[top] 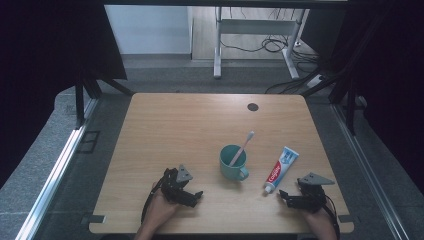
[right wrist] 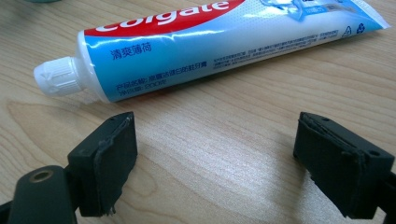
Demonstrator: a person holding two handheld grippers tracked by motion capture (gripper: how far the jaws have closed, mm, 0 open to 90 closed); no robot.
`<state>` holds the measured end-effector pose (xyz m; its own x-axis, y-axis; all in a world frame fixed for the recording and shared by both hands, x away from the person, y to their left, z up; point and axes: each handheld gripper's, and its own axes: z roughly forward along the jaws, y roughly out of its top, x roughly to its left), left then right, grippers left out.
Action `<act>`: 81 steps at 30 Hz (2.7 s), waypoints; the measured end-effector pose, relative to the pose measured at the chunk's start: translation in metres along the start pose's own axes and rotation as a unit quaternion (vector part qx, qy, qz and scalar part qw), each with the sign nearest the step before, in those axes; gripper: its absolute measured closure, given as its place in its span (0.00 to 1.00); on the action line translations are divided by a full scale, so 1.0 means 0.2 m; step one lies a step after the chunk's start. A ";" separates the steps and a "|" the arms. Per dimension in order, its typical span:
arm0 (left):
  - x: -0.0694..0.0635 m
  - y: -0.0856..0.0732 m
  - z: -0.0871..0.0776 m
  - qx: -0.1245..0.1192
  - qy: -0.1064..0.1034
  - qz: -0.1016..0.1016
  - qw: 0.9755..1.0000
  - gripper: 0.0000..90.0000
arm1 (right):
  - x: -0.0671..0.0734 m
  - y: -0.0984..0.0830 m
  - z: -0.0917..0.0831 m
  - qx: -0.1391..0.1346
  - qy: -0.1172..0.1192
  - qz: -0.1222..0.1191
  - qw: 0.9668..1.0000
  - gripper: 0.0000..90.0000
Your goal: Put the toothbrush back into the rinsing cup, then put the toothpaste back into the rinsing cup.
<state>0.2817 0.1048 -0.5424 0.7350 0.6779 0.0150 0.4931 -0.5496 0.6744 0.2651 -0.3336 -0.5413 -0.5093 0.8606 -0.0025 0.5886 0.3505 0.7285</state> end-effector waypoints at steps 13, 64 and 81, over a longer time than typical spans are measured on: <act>0.01 -0.02 0.00 0.008 -0.012 -0.014 1.000 0.00 | -0.01 0.00 0.00 -0.003 0.008 0.003 1.000 0.16; 0.01 -0.02 0.00 0.008 -0.007 -0.021 1.000 0.00 | -0.28 0.15 -0.02 0.008 -0.012 0.103 0.995 0.99; 0.01 -0.02 0.00 0.008 -0.007 -0.021 1.000 0.00 | -0.33 0.26 0.15 0.027 -0.020 0.109 0.993 0.99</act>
<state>0.2810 0.1076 -0.5446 0.7199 0.6937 -0.0240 0.5313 -0.5284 0.6622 0.3475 -0.3613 -0.5238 -0.3420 0.9316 0.1231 0.7159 0.1734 0.6763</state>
